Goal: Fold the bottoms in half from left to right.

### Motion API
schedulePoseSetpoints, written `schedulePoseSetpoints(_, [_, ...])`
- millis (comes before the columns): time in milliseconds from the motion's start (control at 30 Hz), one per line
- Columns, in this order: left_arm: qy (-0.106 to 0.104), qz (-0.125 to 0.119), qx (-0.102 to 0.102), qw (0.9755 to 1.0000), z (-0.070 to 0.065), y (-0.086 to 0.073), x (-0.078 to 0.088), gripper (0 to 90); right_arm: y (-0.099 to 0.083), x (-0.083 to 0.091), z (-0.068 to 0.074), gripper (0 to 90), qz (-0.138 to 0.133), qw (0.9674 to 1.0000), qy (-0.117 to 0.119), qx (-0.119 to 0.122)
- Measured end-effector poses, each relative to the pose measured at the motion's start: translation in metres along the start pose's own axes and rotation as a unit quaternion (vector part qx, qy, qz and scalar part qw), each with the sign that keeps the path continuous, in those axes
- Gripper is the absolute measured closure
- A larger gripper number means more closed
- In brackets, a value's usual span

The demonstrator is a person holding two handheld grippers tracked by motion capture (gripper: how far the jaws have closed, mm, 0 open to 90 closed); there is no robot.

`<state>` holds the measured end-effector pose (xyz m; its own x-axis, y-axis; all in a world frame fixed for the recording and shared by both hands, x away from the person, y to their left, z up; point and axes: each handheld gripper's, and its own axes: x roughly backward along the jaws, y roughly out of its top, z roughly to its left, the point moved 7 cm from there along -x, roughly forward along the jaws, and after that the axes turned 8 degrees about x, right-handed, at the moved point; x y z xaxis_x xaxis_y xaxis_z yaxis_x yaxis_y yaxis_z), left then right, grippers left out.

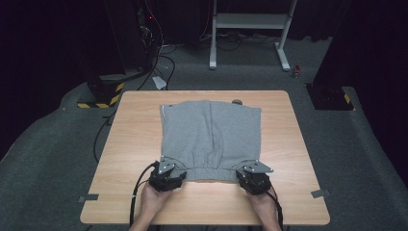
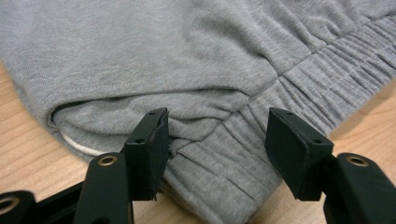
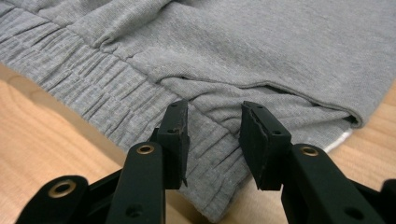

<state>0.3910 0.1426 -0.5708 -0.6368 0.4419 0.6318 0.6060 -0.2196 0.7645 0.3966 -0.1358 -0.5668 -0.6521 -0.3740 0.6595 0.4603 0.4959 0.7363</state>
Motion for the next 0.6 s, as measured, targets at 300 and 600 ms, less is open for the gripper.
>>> schedulePoseSetpoints(300, [-0.010, 0.002, -0.003, 0.9999, -0.005, -0.007, 0.007, 39.8, -0.009, 0.012, 0.010, 61.8, -0.005, 1.0000, 0.003, -0.004])
schedulePoseSetpoints(600, [-0.016, 0.004, -0.005, 0.9999, -0.010, -0.012, 0.012, 39.7, -0.019, 0.024, 0.019, 61.7, -0.009, 0.9999, 0.001, -0.014])
